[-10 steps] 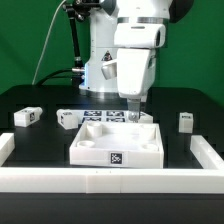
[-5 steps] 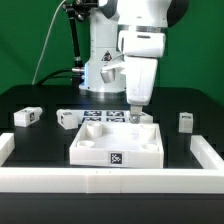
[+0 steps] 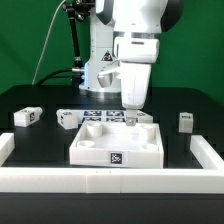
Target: Assemble one leg
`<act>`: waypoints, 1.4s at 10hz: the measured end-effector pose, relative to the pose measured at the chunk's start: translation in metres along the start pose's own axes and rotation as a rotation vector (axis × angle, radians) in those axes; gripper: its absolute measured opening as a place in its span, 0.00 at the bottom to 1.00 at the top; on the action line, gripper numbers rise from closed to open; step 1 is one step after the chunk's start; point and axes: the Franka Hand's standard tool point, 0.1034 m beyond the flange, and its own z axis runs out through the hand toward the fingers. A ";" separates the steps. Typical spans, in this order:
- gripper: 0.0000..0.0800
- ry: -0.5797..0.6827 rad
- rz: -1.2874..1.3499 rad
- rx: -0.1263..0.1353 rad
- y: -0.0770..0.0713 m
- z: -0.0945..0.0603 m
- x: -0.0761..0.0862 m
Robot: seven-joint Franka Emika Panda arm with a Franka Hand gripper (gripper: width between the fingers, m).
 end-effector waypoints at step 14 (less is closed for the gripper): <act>0.07 0.026 0.028 0.023 -0.031 0.032 -0.008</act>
Offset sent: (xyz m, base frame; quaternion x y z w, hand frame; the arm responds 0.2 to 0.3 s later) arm -0.0139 -0.0053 -0.0258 -0.0081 0.0176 -0.0061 0.9998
